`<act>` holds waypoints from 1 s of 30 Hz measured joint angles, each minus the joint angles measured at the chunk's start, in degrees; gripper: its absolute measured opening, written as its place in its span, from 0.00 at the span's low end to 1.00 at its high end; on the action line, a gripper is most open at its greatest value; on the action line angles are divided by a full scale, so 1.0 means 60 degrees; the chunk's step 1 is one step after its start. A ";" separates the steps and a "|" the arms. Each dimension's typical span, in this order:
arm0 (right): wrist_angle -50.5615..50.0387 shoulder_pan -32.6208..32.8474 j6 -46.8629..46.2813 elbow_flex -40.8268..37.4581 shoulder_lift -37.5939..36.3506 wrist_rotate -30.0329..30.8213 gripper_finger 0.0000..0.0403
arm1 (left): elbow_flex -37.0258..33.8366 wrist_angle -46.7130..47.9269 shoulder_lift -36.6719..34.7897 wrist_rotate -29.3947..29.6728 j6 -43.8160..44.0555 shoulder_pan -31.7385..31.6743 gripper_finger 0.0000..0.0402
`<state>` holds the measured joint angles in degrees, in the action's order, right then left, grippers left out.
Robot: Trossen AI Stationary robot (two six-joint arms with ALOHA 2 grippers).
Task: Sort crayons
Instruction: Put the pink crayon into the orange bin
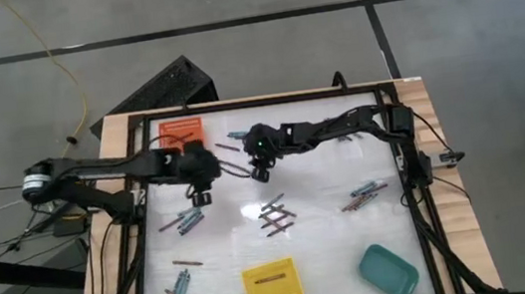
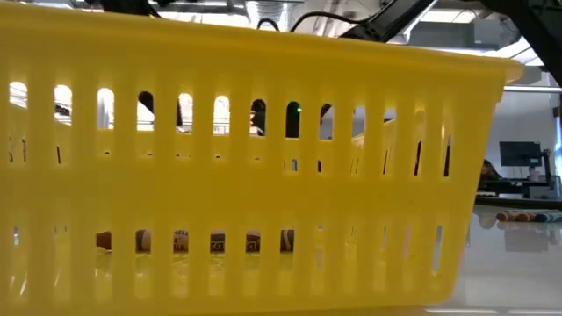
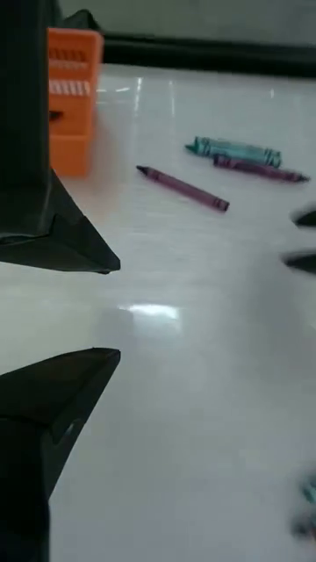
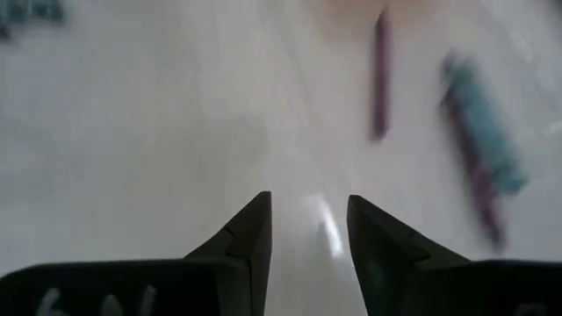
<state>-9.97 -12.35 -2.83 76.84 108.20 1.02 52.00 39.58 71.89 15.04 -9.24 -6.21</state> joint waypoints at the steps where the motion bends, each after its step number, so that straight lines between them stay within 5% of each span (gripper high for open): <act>1: -0.0427 0.0098 -0.0078 0.0000 -0.0026 -0.0008 0.35 | -0.0002 -0.0257 0.0259 -0.0150 -0.0271 -0.0195 0.35; 14: -0.3526 0.3229 -0.1955 -0.0012 -0.1663 0.1312 0.35 | 0.0421 -0.1710 0.2774 -0.2152 -0.2929 -0.3187 0.35; 30: -0.5070 0.6764 -0.5075 -0.0015 -0.2232 0.3435 0.35 | 0.4004 0.0810 0.6169 -0.2378 -0.4501 -0.4098 0.35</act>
<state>-40.39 28.23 -33.27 76.75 94.80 21.64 76.03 44.45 108.90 0.77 -36.25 -30.80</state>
